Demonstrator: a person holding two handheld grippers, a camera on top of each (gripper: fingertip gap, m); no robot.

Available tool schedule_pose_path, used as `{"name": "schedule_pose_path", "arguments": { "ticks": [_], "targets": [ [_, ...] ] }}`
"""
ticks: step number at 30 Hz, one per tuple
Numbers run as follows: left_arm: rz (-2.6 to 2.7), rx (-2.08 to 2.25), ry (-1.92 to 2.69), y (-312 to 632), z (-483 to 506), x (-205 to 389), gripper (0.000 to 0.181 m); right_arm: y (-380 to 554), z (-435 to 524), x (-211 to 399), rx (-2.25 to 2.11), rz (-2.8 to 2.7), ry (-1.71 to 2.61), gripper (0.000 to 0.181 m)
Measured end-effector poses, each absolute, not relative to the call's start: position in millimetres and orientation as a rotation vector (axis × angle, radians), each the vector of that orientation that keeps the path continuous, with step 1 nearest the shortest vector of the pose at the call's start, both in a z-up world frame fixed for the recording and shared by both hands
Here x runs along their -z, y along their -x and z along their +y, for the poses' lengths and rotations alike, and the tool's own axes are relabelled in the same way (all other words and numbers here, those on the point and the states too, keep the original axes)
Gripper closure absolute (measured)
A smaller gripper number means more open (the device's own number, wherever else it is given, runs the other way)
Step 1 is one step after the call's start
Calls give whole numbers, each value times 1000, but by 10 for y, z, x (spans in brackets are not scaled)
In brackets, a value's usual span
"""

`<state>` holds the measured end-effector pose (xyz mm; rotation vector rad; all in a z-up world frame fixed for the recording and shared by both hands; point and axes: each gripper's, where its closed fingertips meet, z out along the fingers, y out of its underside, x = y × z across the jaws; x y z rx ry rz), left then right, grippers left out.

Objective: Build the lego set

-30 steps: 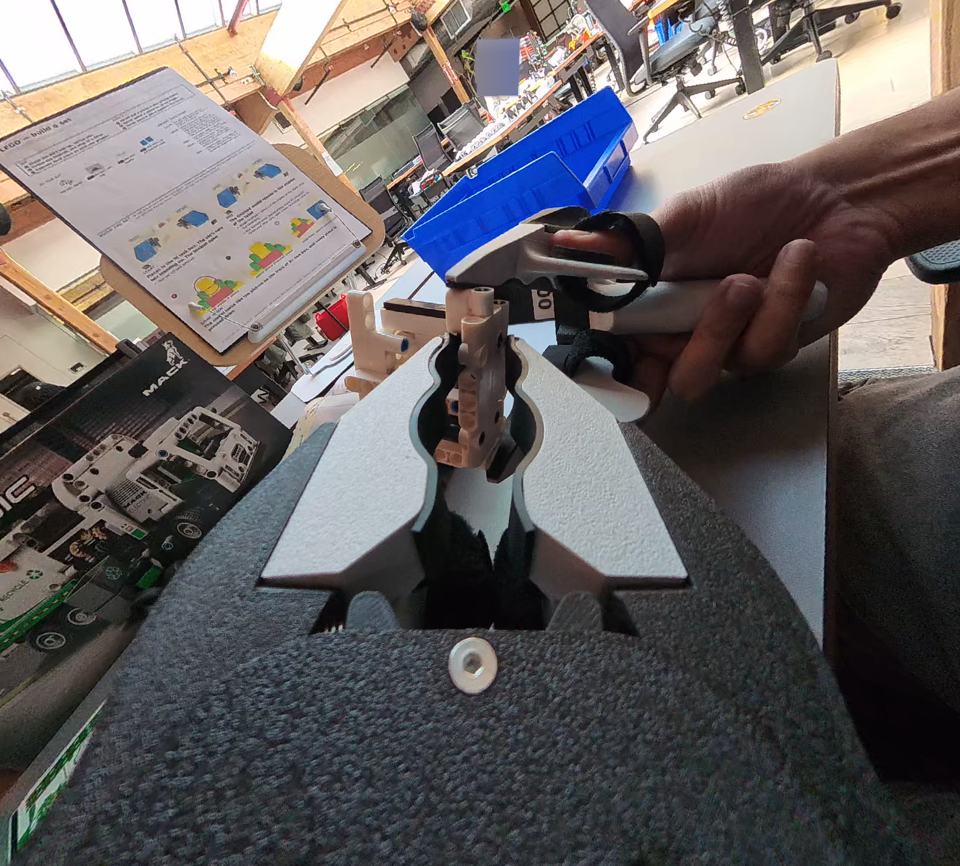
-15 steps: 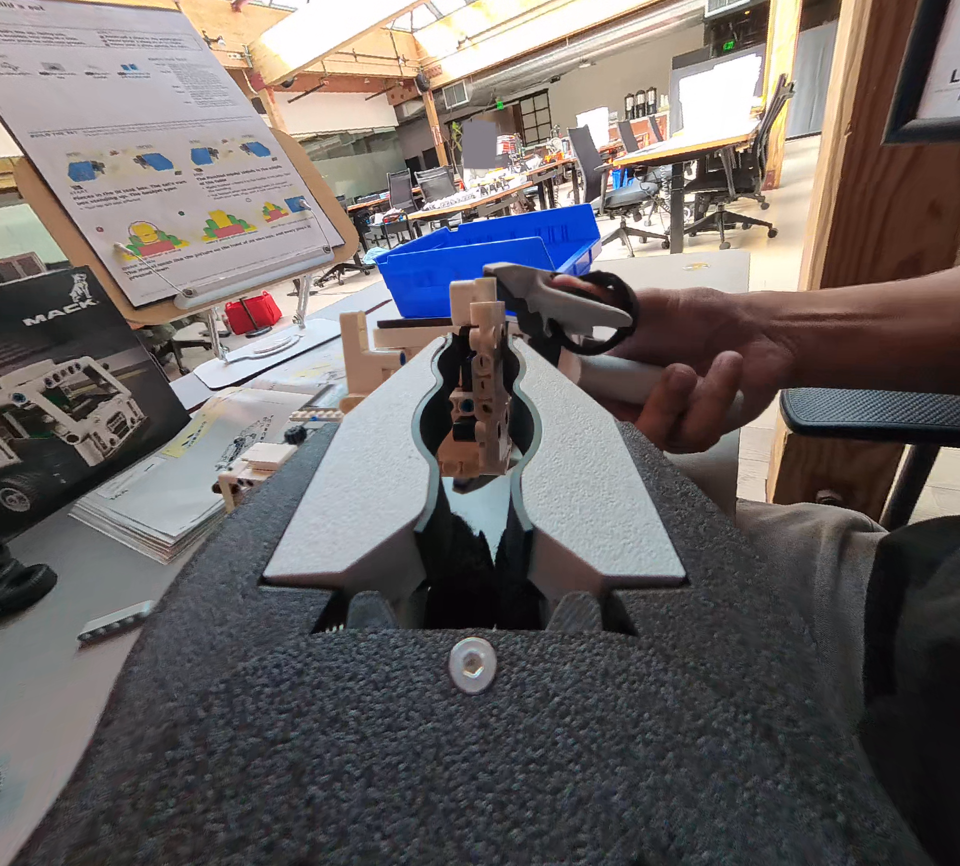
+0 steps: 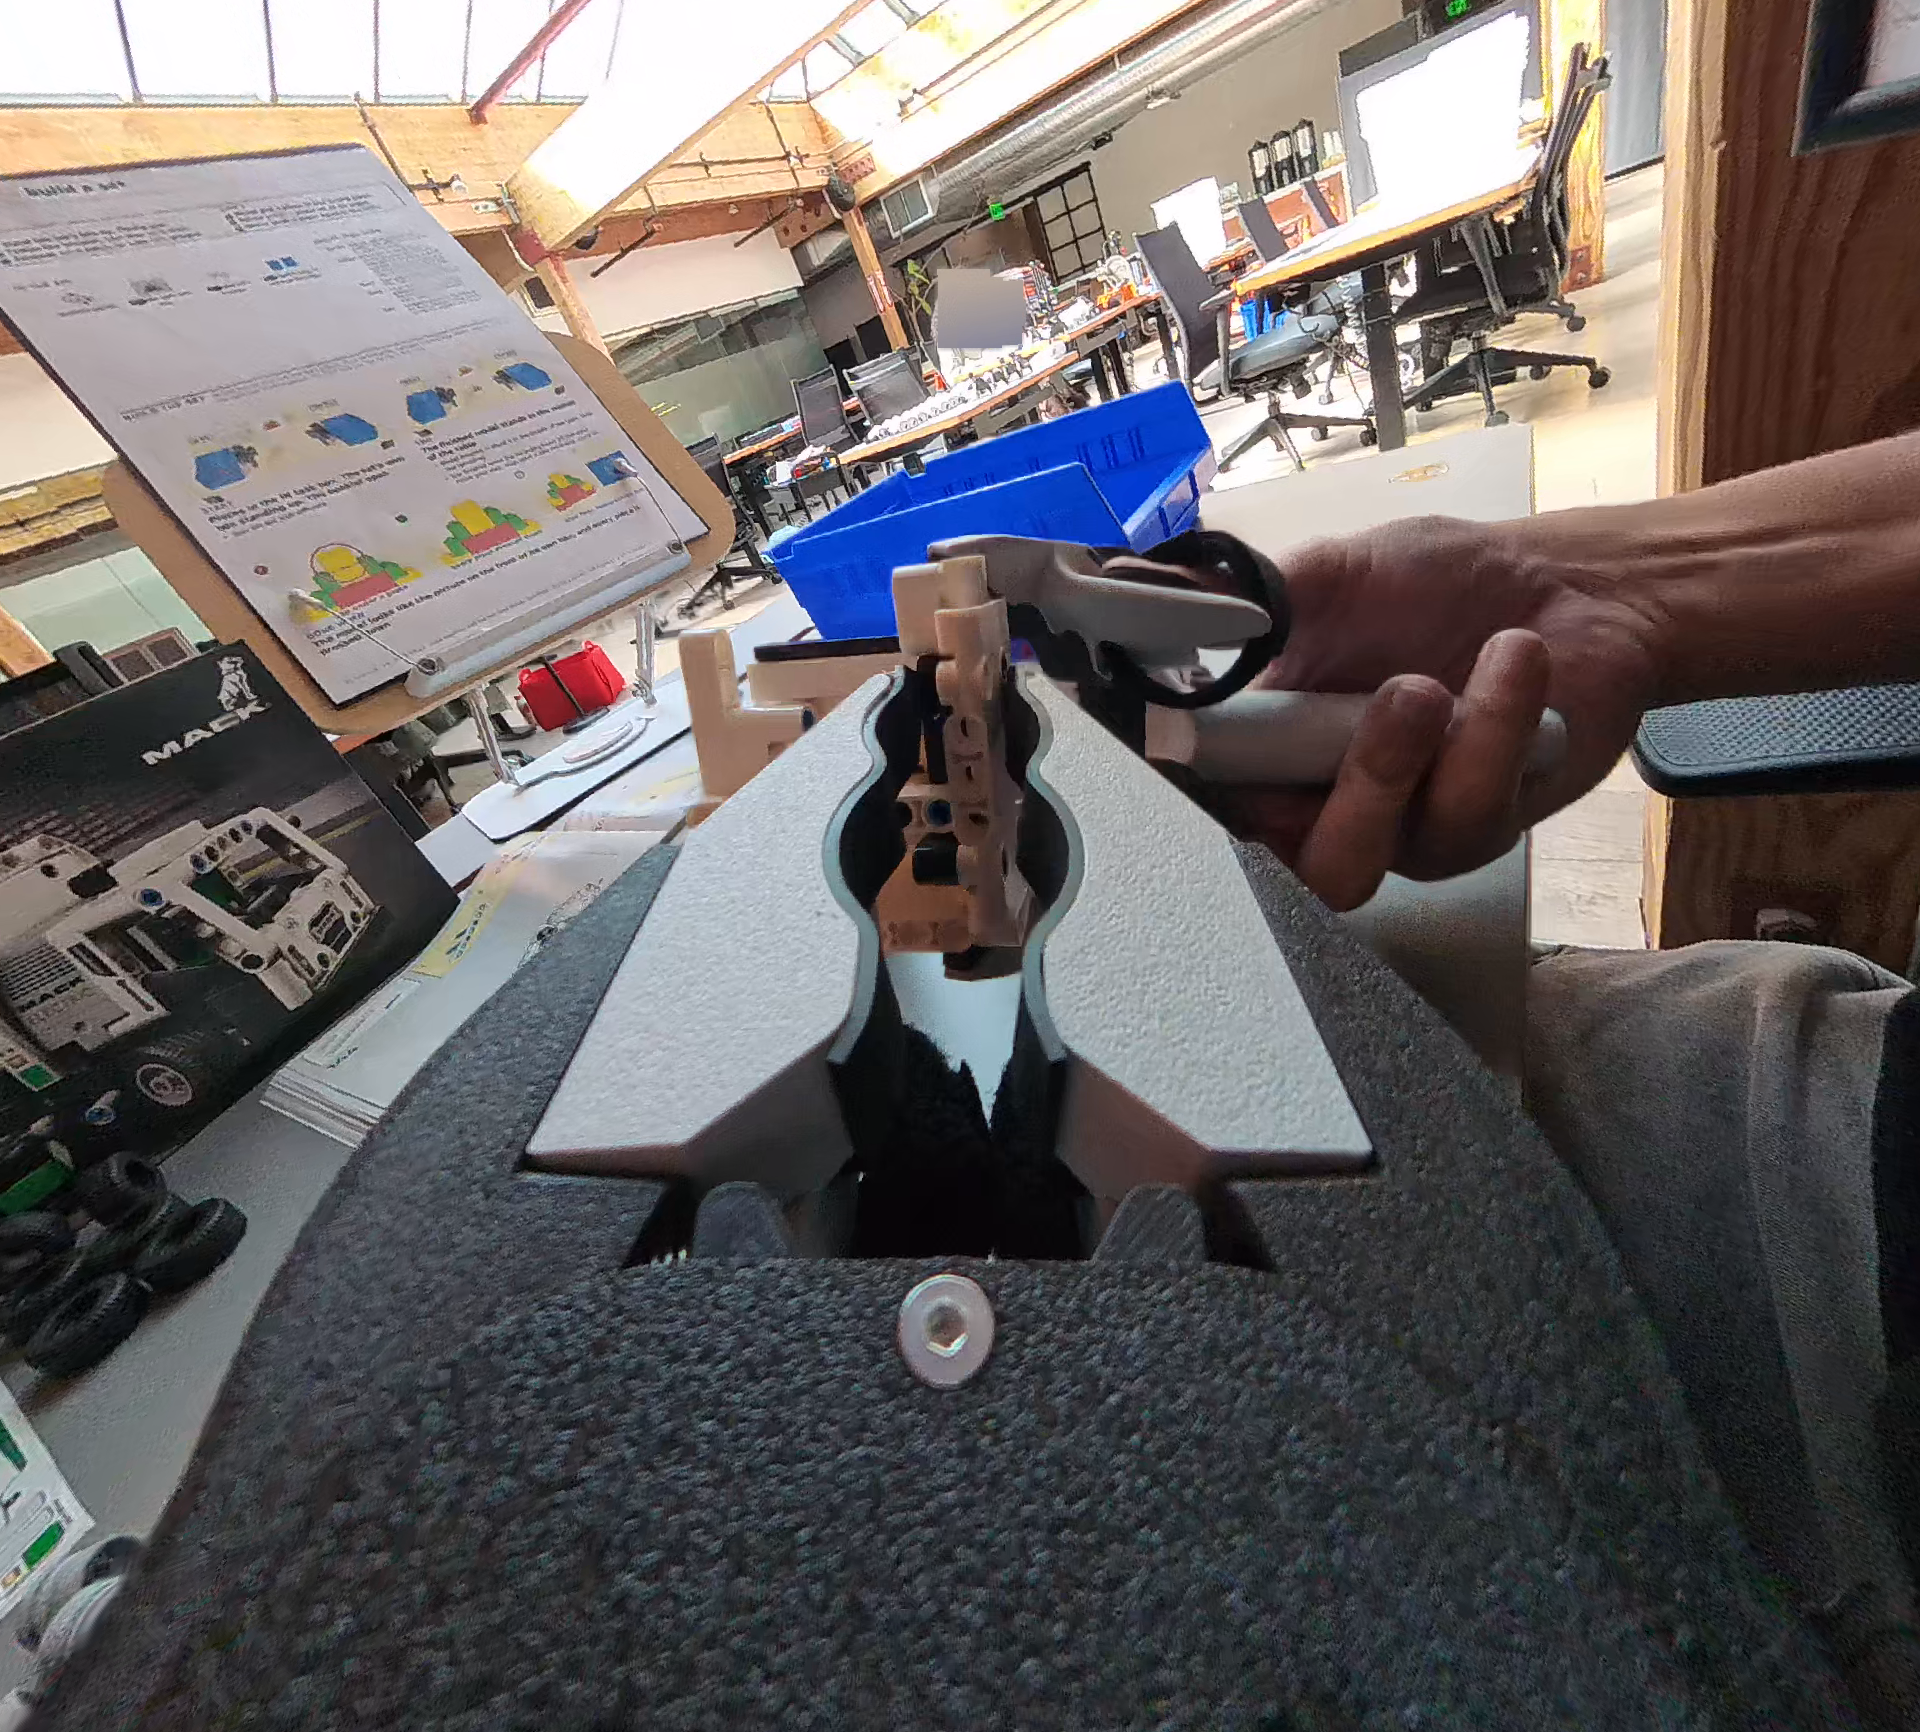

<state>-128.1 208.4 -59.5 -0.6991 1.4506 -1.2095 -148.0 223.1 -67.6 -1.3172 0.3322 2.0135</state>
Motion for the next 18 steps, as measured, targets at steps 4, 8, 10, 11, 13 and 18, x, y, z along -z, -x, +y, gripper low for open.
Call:
{"name": "schedule_pose_path", "arguments": {
  "ticks": [4, 8, 10, 11, 13, 18],
  "targets": [
    [1561, 1319, 632, 1330, 1926, 509, 167, 1444, 2100, 588, -1699, 108, 1469, 110],
    [1736, 1445, 409, 1489, 1584, 314, 167, 1181, 1795, 440, -1740, -83, 1465, 104],
    [1842, 1422, 285, 1540, 1434, 290, 167, 1148, 1676, 509, -1818, -188, 1545, 106],
    [1904, 1396, 235, 1549, 1371, 312, 166, 1148, 1615, 500, -1889, -235, 1562, 105],
    [2033, 1329, 167, 1533, 1291, 410, 166, 1169, 1534, 459, -1932, -331, 1592, 107],
    [2214, 1228, 107, 1439, 1252, 632, 166, 1256, 1437, 643, -1693, -549, 1828, 119]
  ]
}}
